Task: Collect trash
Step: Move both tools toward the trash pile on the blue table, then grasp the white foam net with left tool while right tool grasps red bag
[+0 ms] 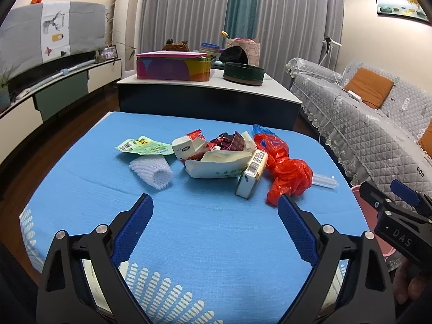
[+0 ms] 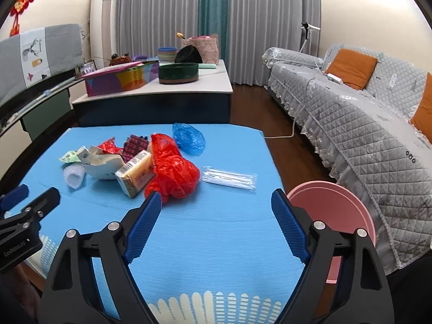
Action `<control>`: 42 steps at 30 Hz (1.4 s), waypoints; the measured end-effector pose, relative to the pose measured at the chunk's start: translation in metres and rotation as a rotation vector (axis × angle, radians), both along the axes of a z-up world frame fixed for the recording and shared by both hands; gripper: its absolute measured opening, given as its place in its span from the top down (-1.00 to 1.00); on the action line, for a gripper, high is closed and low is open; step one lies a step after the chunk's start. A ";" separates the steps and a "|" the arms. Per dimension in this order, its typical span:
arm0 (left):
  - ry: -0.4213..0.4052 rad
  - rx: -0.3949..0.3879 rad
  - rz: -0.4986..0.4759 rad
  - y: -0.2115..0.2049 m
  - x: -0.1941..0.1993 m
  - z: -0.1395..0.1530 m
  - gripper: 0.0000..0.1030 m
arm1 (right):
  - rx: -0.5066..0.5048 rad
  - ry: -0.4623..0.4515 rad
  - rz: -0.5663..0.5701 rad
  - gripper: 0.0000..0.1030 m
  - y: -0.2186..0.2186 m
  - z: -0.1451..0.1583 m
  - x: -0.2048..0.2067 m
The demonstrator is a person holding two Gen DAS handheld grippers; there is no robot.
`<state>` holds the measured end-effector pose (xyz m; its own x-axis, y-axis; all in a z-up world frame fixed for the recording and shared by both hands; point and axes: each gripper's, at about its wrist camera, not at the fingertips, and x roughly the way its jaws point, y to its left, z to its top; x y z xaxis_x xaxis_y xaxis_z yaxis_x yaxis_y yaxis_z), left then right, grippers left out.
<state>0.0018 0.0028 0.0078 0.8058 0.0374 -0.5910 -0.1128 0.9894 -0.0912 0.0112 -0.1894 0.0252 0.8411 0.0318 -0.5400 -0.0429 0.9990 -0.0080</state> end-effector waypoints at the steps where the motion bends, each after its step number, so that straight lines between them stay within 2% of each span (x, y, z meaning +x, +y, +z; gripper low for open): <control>1: -0.006 0.006 0.002 0.000 0.001 0.001 -0.71 | 0.005 -0.006 0.000 -0.55 0.000 0.001 -0.001; 7: 0.016 -0.001 0.020 0.004 0.009 -0.002 -0.67 | 0.052 -0.011 0.011 -0.47 0.000 0.007 0.005; 10: 0.040 0.040 0.052 0.008 0.016 -0.003 -0.63 | 0.063 -0.008 0.035 -0.45 0.005 0.014 0.017; 12: 0.072 0.113 0.073 0.007 0.019 -0.003 -0.62 | 0.056 -0.017 0.043 -0.45 0.009 0.018 0.026; 17: 0.067 0.110 0.139 0.019 0.032 -0.006 -0.62 | 0.087 0.000 0.052 -0.45 0.021 0.013 0.059; 23: 0.082 0.005 0.215 0.045 0.058 -0.023 -0.62 | 0.108 0.057 0.095 -0.45 0.037 -0.014 0.088; 32: 0.130 -0.055 0.336 0.075 0.096 -0.049 -0.62 | 0.087 0.141 0.126 -0.46 0.044 -0.051 0.116; 34: 0.146 -0.053 0.365 0.081 0.106 -0.057 -0.55 | 0.084 0.151 0.124 -0.46 0.044 -0.055 0.118; 37: 0.167 -0.059 0.381 0.086 0.115 -0.066 -0.24 | 0.075 0.172 0.129 -0.45 0.045 -0.061 0.120; 38: 0.179 -0.062 0.382 0.086 0.116 -0.068 -0.07 | 0.074 0.175 0.132 -0.44 0.045 -0.063 0.121; 39: 0.183 -0.066 0.381 0.087 0.117 -0.069 0.08 | 0.072 0.176 0.134 -0.35 0.045 -0.064 0.121; 40: 0.183 -0.061 0.384 0.086 0.114 -0.067 0.13 | 0.071 0.179 0.136 -0.23 0.044 -0.065 0.121; 42: 0.171 -0.047 0.387 0.085 0.113 -0.063 0.44 | 0.070 0.180 0.136 -0.10 0.044 -0.065 0.120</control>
<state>0.1150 0.0873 -0.0554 0.6277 0.2874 -0.7235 -0.4922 0.8666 -0.0827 0.1309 -0.1458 -0.0400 0.7167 0.1810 -0.6735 -0.1714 0.9818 0.0814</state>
